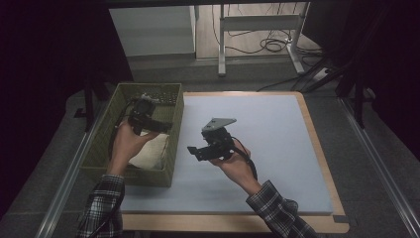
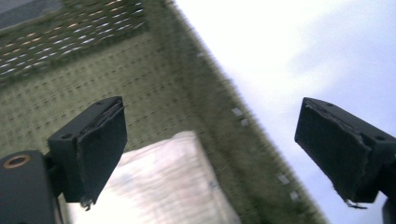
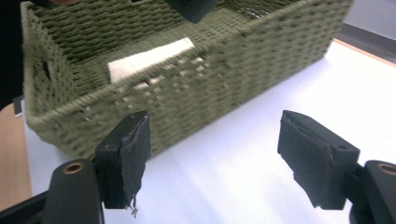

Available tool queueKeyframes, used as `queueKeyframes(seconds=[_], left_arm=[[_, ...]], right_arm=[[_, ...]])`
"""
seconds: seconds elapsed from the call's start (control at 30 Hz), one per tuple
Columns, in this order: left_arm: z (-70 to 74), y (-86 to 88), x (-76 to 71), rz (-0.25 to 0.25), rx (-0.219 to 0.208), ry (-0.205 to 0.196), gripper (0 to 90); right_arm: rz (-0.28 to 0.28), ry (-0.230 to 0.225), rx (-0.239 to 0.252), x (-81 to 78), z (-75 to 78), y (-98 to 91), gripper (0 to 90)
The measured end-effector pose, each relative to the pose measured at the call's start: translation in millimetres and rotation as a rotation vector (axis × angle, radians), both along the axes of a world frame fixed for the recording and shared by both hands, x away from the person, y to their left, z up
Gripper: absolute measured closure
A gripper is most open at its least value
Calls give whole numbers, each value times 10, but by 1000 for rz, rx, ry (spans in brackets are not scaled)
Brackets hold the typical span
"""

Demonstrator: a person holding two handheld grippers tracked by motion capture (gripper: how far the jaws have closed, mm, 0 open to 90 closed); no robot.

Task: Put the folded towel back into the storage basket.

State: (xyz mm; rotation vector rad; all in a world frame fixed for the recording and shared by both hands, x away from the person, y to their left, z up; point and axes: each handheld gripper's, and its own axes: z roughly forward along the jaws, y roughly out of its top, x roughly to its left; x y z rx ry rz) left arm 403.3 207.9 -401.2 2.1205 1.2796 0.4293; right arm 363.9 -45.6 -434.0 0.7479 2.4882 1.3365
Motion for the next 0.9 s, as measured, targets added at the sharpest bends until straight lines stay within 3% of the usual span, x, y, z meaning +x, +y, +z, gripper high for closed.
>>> queueKeyframes(seconds=[0.43,0.9], left_arm=[[-89,-521,-23,-75,-18,-4,53],[-146,-886,-84,-128,-49,-24,39]], right_arm=[[-47,0,-29,27,-77,-470,217],[-84,-2,-49,-13,-137,-881,168]])
